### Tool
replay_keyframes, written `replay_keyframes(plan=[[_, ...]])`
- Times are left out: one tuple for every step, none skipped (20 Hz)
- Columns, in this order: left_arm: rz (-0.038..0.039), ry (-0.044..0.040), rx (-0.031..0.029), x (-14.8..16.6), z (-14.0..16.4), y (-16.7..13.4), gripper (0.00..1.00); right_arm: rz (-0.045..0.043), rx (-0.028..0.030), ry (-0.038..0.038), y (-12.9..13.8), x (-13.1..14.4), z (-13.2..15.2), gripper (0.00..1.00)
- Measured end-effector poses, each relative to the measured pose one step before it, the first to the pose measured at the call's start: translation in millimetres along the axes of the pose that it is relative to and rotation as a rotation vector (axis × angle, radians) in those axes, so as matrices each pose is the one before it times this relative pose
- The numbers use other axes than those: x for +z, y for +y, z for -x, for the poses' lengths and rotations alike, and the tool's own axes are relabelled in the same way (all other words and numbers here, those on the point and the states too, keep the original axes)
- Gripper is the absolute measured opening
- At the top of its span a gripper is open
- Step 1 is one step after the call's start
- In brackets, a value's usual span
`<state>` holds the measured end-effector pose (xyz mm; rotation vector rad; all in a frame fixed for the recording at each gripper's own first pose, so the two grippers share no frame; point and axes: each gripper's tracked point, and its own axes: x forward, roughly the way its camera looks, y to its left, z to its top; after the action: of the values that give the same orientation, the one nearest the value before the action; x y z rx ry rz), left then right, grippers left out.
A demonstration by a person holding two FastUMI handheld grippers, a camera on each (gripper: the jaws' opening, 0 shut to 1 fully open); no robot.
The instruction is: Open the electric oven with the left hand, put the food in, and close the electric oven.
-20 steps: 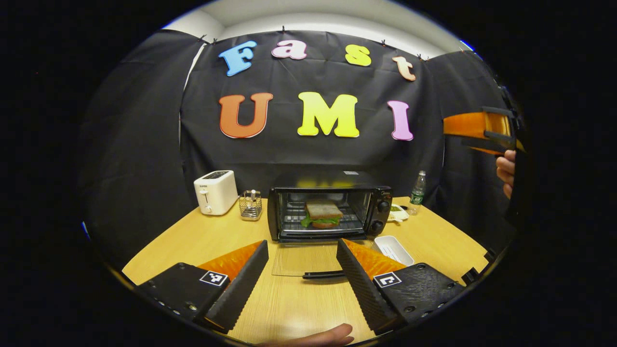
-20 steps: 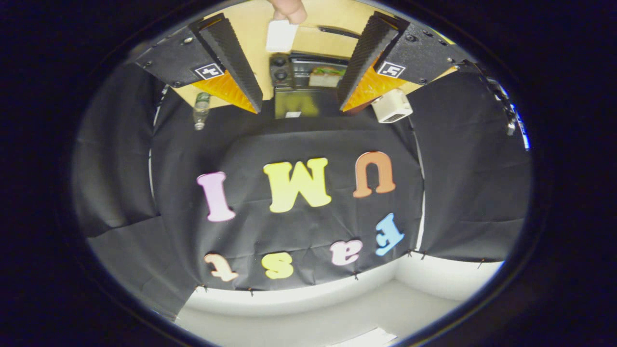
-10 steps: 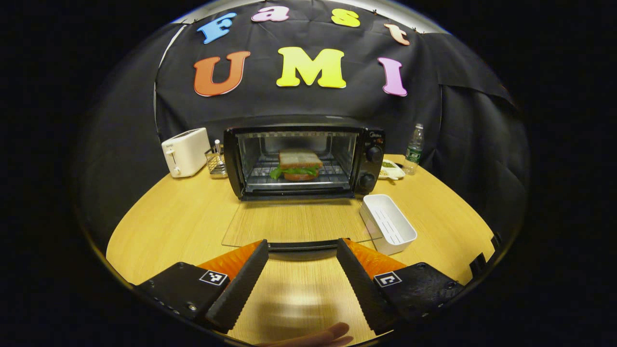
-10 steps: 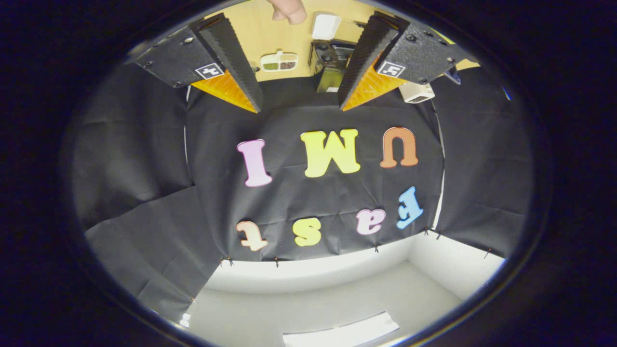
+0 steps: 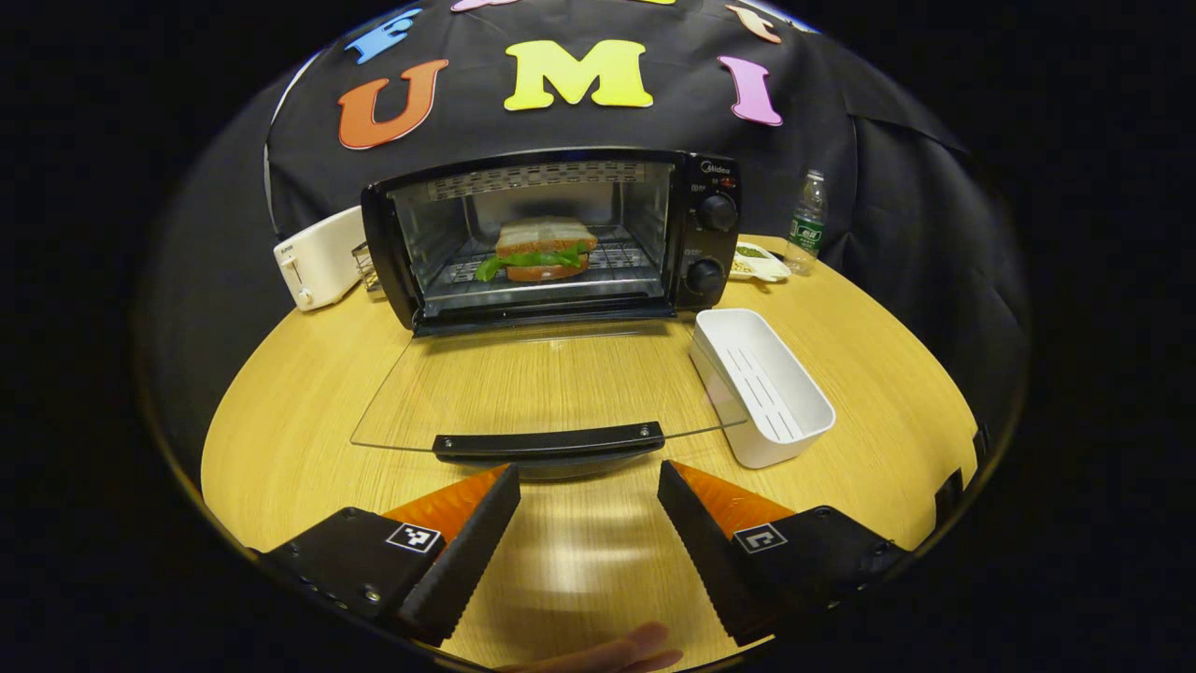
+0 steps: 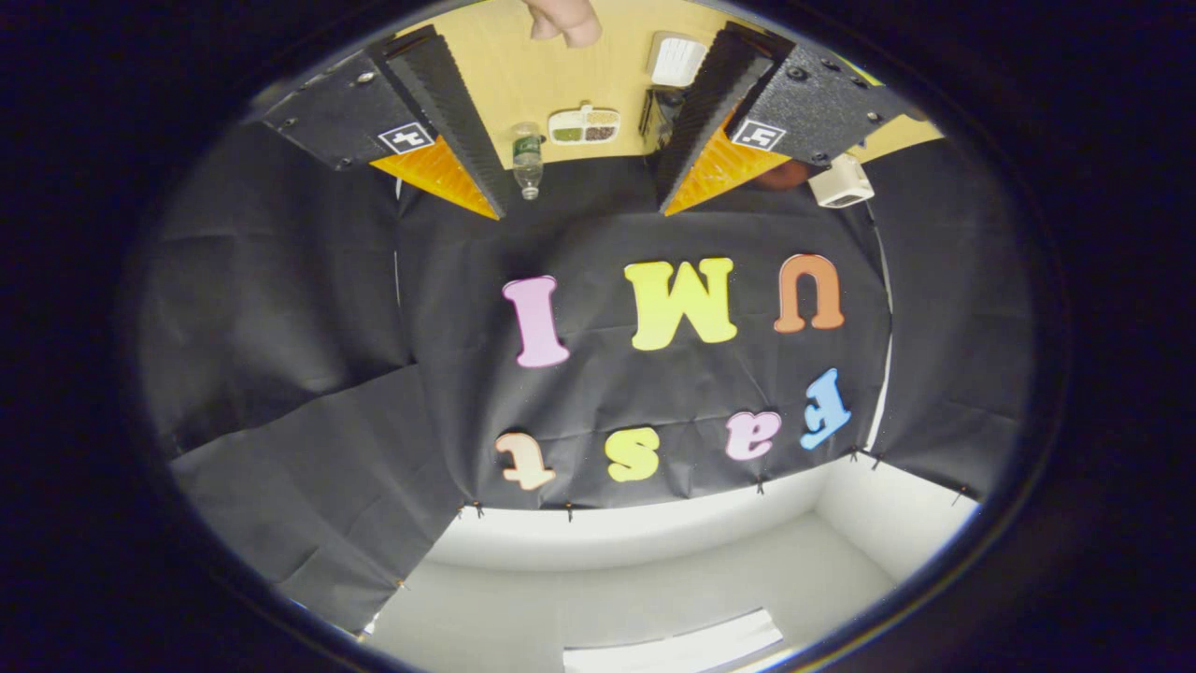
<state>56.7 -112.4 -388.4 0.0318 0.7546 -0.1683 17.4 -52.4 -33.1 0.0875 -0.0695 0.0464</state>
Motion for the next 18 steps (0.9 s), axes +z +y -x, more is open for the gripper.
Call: replay_keyframes(plan=[[0.00512,0.01184,0.00862,-1.9,-2.25,2.64,0.98,-0.00552,-0.00266,0.00522,-4.83,-1.29,-2.69,1.0],[0.00393,0.01046,0.00797,-1.25,-2.68,1.71,0.98,-0.00262,-0.00088,0.00539,-3.5,-1.38,-1.7,1.0],[0.00624,0.00877,0.00651,-2.02,-3.03,0.1,0.98,0.00282,0.00159,0.00496,-3.25,-1.71,-2.56,1.0],[0.0066,0.00207,0.00304,-0.15,-2.47,1.39,0.98,0.00321,0.00298,0.00257,-1.44,-0.48,-1.32,1.0],[0.0079,0.00626,0.00577,-1.06,-2.27,1.82,0.98,0.00359,0.00441,0.00086,-0.72,0.79,-1.02,0.89],[0.00504,0.0041,0.00932,0.11,-1.53,2.56,0.98,-0.00148,-0.00067,0.00052,-1.78,0.38,-0.4,0.89],[0.00458,-0.00112,0.00843,2.43,-1.97,2.35,0.98,-0.00133,0.00111,-0.0007,-3.38,1.11,-0.22,0.89],[-0.00154,-0.01036,0.00641,4.68,-0.11,1.81,1.0,-0.00172,-0.00136,0.00098,-2.59,-0.03,-0.17,1.0],[0.00087,-0.00209,0.00143,2.86,-0.89,0.0,0.97,-0.00219,-0.00231,0.0058,-1.28,-1.8,-0.94,1.0],[0.00423,0.01035,0.00158,-0.96,-1.32,0.05,0.96,-0.00362,0.00024,0.0057,-1.07,-1.55,-0.21,1.0],[0.00067,0.00848,0.00251,-0.19,0.56,-0.21,0.96,-0.00517,0.0,0.00642,-1.18,-1.83,-0.37,1.0],[-0.00526,-0.00068,0.0028,1.05,0.62,0.66,0.96,-0.00372,0.00263,0.0077,-1.06,-0.93,-0.88,1.0],[0.00093,-0.00443,0.00283,0.95,-0.04,-0.33,0.96,-0.00163,0.0032,0.00538,0.28,-2.11,0.92,1.0],[0.00026,-0.00232,0.00103,0.82,0.25,-0.59,0.96,0.00023,0.00218,0.00142,0.8,-0.11,-0.58,1.0],[0.0006,-0.00257,-0.00049,0.4,0.98,-0.2,0.96,0.00164,0.00087,0.00103,0.39,-0.03,-0.52,1.0],[0.00213,0.00127,-0.00216,0.74,0.78,0.09,0.96,0.00202,0.00124,-0.00048,0.32,0.87,0.84,1.0],[-0.00089,-0.00283,-0.0021,1.36,0.55,-0.18,0.96,0.00006,0.00058,-0.00101,-0.21,0.67,0.05,1.0],[-0.00186,-0.00357,0.00018,1.41,1.9,-0.16,0.96,-0.00133,-0.00098,-0.00132,0.25,1.65,0.34,1.0]])
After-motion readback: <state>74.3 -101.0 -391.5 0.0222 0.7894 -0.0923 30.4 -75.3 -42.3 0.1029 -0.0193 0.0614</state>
